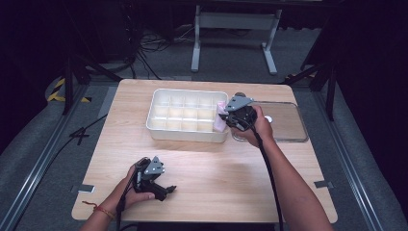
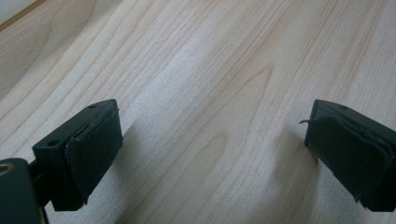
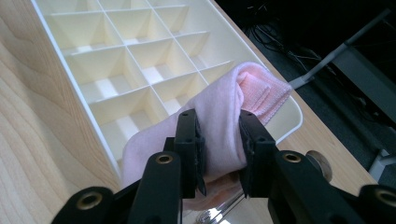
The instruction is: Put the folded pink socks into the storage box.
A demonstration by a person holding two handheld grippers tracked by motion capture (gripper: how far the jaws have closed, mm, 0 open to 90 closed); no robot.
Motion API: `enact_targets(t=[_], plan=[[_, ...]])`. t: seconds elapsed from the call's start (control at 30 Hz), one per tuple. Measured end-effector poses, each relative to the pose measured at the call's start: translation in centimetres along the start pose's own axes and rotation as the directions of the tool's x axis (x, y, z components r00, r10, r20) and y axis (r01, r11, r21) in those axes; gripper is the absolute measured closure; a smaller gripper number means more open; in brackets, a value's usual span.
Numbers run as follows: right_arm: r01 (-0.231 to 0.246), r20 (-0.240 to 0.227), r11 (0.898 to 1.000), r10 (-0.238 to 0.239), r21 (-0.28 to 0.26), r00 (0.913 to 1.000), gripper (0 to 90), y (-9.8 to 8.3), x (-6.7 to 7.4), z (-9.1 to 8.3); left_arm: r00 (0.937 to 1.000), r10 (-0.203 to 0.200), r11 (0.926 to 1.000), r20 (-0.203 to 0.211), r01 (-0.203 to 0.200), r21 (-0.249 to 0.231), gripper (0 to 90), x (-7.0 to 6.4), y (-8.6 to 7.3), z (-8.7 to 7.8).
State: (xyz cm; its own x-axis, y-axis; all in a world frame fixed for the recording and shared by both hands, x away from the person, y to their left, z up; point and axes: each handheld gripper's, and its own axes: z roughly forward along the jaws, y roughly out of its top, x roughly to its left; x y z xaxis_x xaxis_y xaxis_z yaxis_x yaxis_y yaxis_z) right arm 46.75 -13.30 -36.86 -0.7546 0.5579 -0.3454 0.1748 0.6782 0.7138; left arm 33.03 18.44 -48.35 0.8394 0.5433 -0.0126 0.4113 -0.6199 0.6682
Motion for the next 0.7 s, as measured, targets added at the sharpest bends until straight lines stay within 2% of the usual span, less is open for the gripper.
enact_targets(t=[0.33, 0.4, 0.5, 0.7], plan=[[0.028, -0.032, 0.999, -0.026, 0.037, 0.9991, 72.3, -0.1, 0.1, 1.0, 1.0000, -0.001, 1.0000, 0.000, 0.001, 0.000, 4.4, 0.0, 0.0, 0.0], [0.036, -0.028, 0.998, -0.034, 0.051, 0.9990, 72.2, -0.2, 0.2, 1.1, 1.0000, -0.001, 1.0000, 0.000, 0.001, 0.000, 4.4, 0.0, 0.0, 0.0], [0.050, 0.007, 0.996, -0.051, 0.079, 0.9987, 72.3, -0.2, 0.3, 1.6, 1.0000, -0.002, 1.0000, 0.000, 0.002, 0.001, 4.4, 0.0, 0.0, 0.0], [0.071, 0.007, 0.993, -0.072, 0.097, 0.9974, 72.3, -0.2, 0.7, 2.3, 1.0000, -0.006, 1.0000, 0.000, 0.006, -0.002, 4.4, 0.0, 0.0, 0.0]])
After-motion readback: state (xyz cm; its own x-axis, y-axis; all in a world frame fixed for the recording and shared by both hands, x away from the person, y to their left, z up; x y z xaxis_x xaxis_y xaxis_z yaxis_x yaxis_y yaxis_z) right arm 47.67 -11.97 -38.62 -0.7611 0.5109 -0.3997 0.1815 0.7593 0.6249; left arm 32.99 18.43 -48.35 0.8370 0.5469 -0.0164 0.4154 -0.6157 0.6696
